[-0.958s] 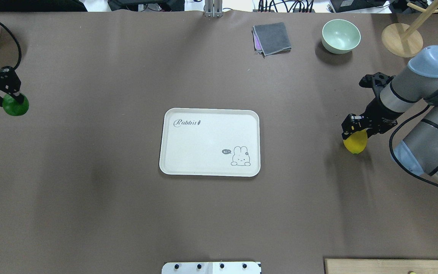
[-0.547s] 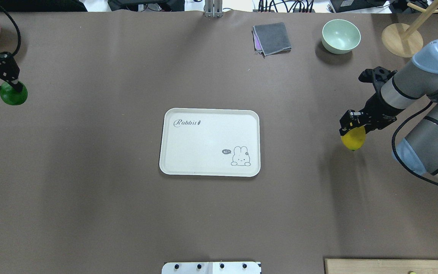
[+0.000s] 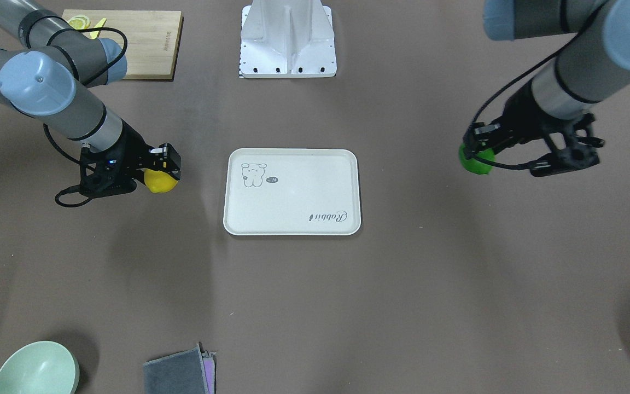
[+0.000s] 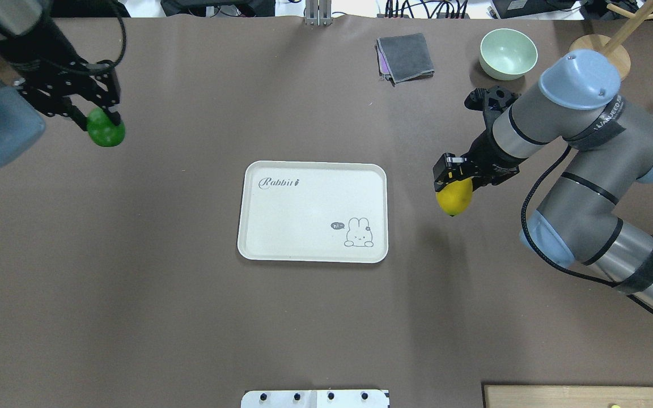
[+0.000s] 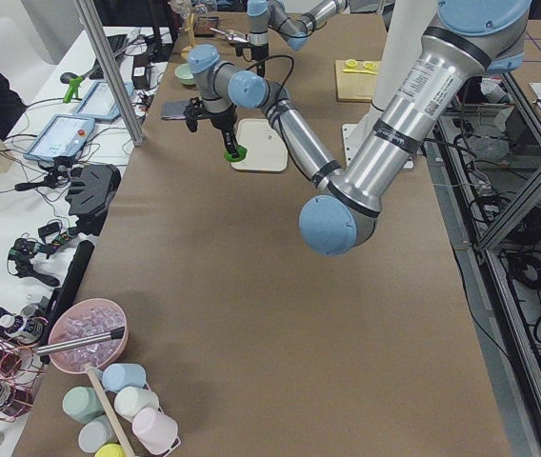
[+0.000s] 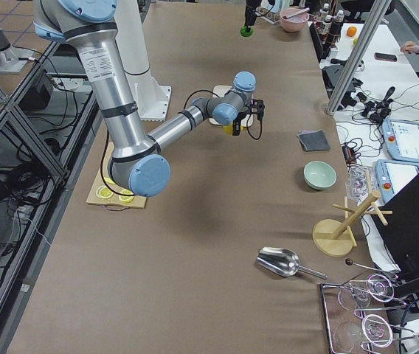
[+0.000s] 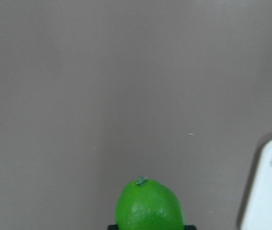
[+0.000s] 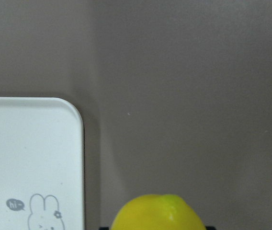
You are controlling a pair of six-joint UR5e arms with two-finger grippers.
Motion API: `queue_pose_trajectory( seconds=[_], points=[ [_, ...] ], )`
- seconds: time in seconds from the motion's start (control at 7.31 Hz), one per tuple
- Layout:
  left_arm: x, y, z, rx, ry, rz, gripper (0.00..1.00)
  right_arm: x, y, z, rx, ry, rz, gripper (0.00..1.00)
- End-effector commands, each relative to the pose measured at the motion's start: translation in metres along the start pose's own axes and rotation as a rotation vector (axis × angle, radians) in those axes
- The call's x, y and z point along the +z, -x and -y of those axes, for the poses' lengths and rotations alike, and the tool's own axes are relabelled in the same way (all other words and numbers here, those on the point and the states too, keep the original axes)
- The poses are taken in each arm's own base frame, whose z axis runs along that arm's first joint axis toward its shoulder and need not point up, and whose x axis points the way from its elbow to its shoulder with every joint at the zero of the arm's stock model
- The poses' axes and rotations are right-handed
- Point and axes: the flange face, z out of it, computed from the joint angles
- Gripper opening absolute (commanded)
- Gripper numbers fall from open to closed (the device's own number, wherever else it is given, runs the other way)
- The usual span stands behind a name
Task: Place all lemons on tray
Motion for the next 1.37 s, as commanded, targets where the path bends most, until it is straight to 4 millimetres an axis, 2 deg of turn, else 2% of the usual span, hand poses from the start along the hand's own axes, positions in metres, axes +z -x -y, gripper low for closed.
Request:
queue_pose_trajectory(
  seconds=[0.0, 0.27, 0.41, 0.55, 0.82, 0.96, 1.09, 1.23],
  points=[
    [0.026, -0.064, -0.016, -0.006, 0.003, -0.008, 0.00, 0.020, 0.068, -0.023, 0.123, -0.021, 0.023, 0.11],
    [0.052, -0.081, -0.024, -0.033, -0.006, -0.003, 0.00, 0.037, 0.101, -0.030, 0.102, -0.030, 0.026, 0.11],
    [0.061, -0.088, -0.025, -0.022, -0.022, 0.009, 0.00, 0.043, 0.114, -0.036, 0.082, -0.046, 0.026, 0.11],
    [0.069, -0.104, -0.031, -0.040, -0.014, 0.009, 0.00, 0.056, 0.123, -0.047, 0.057, -0.052, 0.028, 0.11],
    [0.069, -0.123, -0.042, -0.058, -0.010, -0.007, 0.00, 0.088, 0.118, -0.053, 0.004, -0.047, 0.033, 0.14],
    [0.078, -0.128, -0.047, -0.043, -0.027, 0.004, 0.00, 0.091, 0.117, -0.052, -0.093, -0.050, 0.027, 0.14],
    [0.101, -0.137, -0.052, -0.056, -0.043, 0.023, 0.00, 0.091, 0.116, -0.049, -0.143, -0.078, 0.016, 0.16],
    [0.117, -0.148, -0.049, -0.052, -0.039, 0.015, 0.00, 0.095, 0.118, -0.053, -0.152, -0.091, 0.009, 0.19]
  ],
)
